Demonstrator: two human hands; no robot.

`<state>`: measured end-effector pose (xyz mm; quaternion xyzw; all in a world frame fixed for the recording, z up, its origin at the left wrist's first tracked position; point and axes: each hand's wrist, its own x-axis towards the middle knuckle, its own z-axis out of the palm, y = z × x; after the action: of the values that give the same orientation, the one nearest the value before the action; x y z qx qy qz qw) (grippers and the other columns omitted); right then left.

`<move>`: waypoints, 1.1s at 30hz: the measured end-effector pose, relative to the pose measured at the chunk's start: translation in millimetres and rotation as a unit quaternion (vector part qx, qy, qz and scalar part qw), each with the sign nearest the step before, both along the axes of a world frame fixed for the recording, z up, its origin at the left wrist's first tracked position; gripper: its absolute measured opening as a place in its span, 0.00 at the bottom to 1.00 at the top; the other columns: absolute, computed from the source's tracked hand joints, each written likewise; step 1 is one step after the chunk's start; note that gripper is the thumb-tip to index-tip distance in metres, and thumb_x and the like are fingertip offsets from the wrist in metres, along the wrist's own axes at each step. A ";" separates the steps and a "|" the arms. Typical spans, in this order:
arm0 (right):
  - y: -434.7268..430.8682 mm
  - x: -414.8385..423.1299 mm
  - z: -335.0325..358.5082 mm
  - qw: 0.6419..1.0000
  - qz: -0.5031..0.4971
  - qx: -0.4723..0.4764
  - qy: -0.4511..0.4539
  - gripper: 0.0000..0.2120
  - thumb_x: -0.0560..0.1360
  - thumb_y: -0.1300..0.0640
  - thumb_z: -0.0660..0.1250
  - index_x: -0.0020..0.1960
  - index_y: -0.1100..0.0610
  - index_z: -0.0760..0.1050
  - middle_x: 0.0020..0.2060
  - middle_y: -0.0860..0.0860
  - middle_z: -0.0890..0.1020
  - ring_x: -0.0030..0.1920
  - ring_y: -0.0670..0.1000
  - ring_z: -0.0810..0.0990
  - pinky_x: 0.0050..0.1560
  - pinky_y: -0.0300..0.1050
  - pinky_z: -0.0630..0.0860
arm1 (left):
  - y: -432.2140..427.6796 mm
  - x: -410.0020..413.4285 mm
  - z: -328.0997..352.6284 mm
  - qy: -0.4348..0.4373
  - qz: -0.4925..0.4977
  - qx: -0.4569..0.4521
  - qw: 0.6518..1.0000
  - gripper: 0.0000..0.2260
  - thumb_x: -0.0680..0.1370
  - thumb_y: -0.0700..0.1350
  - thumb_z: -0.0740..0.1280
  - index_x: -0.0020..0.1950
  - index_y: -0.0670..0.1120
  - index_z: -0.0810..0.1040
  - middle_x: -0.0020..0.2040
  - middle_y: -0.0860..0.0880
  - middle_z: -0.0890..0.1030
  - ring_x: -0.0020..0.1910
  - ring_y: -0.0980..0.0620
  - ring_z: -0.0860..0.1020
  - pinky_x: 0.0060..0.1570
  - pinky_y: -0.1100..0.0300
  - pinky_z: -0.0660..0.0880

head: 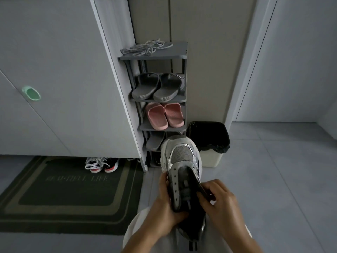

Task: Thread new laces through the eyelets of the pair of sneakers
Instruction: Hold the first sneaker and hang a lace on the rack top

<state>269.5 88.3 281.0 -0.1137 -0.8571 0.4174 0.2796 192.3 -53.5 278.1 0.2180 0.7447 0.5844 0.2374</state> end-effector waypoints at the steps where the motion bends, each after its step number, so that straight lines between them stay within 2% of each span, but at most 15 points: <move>1: -0.9 2.2 0.0 1.000 -0.004 0.000 -0.003 0.04 0.67 0.52 0.66 0.41 0.47 0.75 0.36 0.43 0.76 0.35 0.39 0.77 0.35 0.33 0.73 | -2.0 2.0 0.2 0.016 -0.003 -0.009 1.000 0.49 0.59 0.51 0.77 0.71 0.49 0.51 0.55 0.56 0.77 0.55 0.59 0.78 0.55 0.57 0.76; 4: -4.3 7.4 -0.8 1.000 -0.003 0.002 -0.004 0.05 0.66 0.51 0.65 0.43 0.47 0.74 0.37 0.43 0.76 0.35 0.42 0.77 0.35 0.38 0.75 | -9.1 7.1 -0.2 0.033 -0.010 -0.032 0.999 0.48 0.60 0.47 0.76 0.72 0.52 0.49 0.57 0.58 0.77 0.56 0.59 0.78 0.56 0.56 0.76; 6: -8.3 11.1 -0.4 1.000 0.006 0.001 -0.002 0.07 0.67 0.47 0.62 0.43 0.47 0.73 0.41 0.42 0.75 0.35 0.41 0.77 0.34 0.37 0.75 | -11.9 10.7 -0.3 0.024 -0.015 -0.042 0.999 0.48 0.63 0.43 0.76 0.70 0.59 0.45 0.58 0.61 0.74 0.55 0.66 0.76 0.54 0.67 0.74; 8: -11.7 13.8 -1.5 1.000 0.011 0.008 -0.012 0.08 0.67 0.45 0.61 0.43 0.47 0.73 0.41 0.41 0.74 0.35 0.41 0.77 0.33 0.37 0.74 | -14.0 14.9 -0.2 0.034 -0.022 -0.056 0.998 0.44 0.66 0.37 0.74 0.65 0.61 0.45 0.57 0.65 0.67 0.53 0.76 0.71 0.49 0.76 0.70; 9: -13.1 14.8 -1.1 1.000 0.011 0.017 -0.019 0.08 0.67 0.45 0.61 0.42 0.47 0.73 0.41 0.40 0.74 0.34 0.42 0.76 0.32 0.36 0.73 | -15.2 16.3 0.6 0.049 -0.023 -0.068 0.996 0.43 0.67 0.36 0.73 0.63 0.60 0.45 0.56 0.66 0.65 0.51 0.77 0.71 0.47 0.78 0.68; 11: -14.8 16.3 -0.3 0.999 0.010 0.026 -0.023 0.08 0.66 0.45 0.60 0.42 0.47 0.73 0.39 0.40 0.74 0.33 0.40 0.74 0.31 0.32 0.70 | -18.7 17.0 -1.0 0.066 -0.021 -0.084 0.994 0.43 0.68 0.37 0.73 0.62 0.60 0.43 0.54 0.67 0.63 0.48 0.70 0.74 0.45 0.79 0.69; 13: -16.5 17.4 1.1 1.000 0.009 0.017 -0.021 0.08 0.66 0.46 0.61 0.41 0.47 0.73 0.36 0.43 0.75 0.33 0.39 0.74 0.32 0.28 0.68 | -20.6 17.1 -1.9 0.054 -0.017 -0.086 0.995 0.44 0.67 0.39 0.74 0.65 0.58 0.43 0.56 0.65 0.65 0.50 0.65 0.73 0.46 0.78 0.69; 16: -18.9 18.6 0.7 1.000 0.009 0.009 -0.022 0.08 0.65 0.46 0.61 0.41 0.48 0.73 0.32 0.44 0.75 0.32 0.37 0.73 0.31 0.26 0.66 | -22.9 17.0 -9.4 0.027 -0.003 -0.063 0.998 0.45 0.62 0.43 0.76 0.65 0.59 0.48 0.58 0.64 0.67 0.54 0.65 0.74 0.50 0.76 0.70; 19: -18.3 15.9 -1.3 0.999 0.009 -0.008 -0.036 0.10 0.65 0.44 0.61 0.42 0.47 0.73 0.38 0.46 0.75 0.34 0.39 0.74 0.32 0.28 0.68 | -26.2 13.9 -5.1 -0.022 -0.047 -0.037 0.998 0.52 0.59 0.42 0.79 0.66 0.62 0.44 0.62 0.61 0.69 0.61 0.57 0.74 0.59 0.62 0.74; 21: -18.0 14.4 -0.1 0.999 0.018 -0.001 -0.049 0.10 0.66 0.43 0.65 0.40 0.48 0.75 0.35 0.44 0.74 0.37 0.38 0.75 0.34 0.27 0.68 | -31.3 8.3 -1.3 -0.071 -0.068 0.000 0.995 0.54 0.54 0.52 0.81 0.69 0.58 0.48 0.63 0.57 0.70 0.62 0.54 0.74 0.59 0.57 0.74; 23: -17.7 14.3 1.2 0.998 0.028 -0.015 -0.053 0.12 0.69 0.41 0.68 0.40 0.49 0.77 0.37 0.43 0.75 0.40 0.37 0.76 0.37 0.26 0.69 | -35.4 2.8 2.9 -0.142 -0.045 0.051 0.988 0.49 0.52 0.63 0.77 0.66 0.56 0.57 0.60 0.52 0.76 0.59 0.54 0.76 0.57 0.59 0.74; 25: -15.8 13.4 0.6 0.995 0.032 -0.076 -0.064 0.13 0.72 0.38 0.62 0.38 0.47 0.75 0.37 0.46 0.76 0.41 0.42 0.77 0.40 0.32 0.72 | -35.3 -3.6 1.5 -0.192 0.017 0.071 0.979 0.46 0.53 0.68 0.75 0.64 0.52 0.63 0.53 0.50 0.82 0.55 0.53 0.79 0.56 0.57 0.73; 27: -11.9 8.2 -2.9 0.991 0.019 -0.107 -0.078 0.12 0.73 0.42 0.61 0.38 0.48 0.75 0.37 0.48 0.78 0.41 0.47 0.77 0.41 0.37 0.74 | -30.3 -7.7 -1.5 -0.212 0.050 0.062 0.974 0.42 0.56 0.60 0.76 0.63 0.49 0.63 0.49 0.48 0.83 0.51 0.51 0.80 0.49 0.59 0.73; 29: -11.2 2.6 -5.4 0.990 0.017 -0.104 -0.098 0.05 0.74 0.51 0.65 0.40 0.48 0.74 0.39 0.49 0.78 0.43 0.45 0.76 0.41 0.33 0.72 | -23.2 -7.4 -1.6 -0.209 0.054 0.048 0.975 0.38 0.59 0.52 0.74 0.63 0.51 0.59 0.50 0.46 0.82 0.49 0.52 0.80 0.44 0.63 0.73; 33: -17.4 -4.7 -7.0 0.990 0.019 -0.089 -0.108 0.06 0.72 0.55 0.69 0.39 0.49 0.71 0.37 0.49 0.77 0.43 0.43 0.75 0.38 0.30 0.70 | -15.8 -4.7 -4.1 -0.191 0.080 0.060 0.977 0.47 0.50 0.51 0.77 0.63 0.52 0.56 0.52 0.47 0.80 0.50 0.53 0.79 0.43 0.65 0.75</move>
<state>264.8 70.9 274.0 -0.1663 -0.8435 0.4830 0.1659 187.6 -69.4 274.0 0.0560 0.6643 0.6760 0.3141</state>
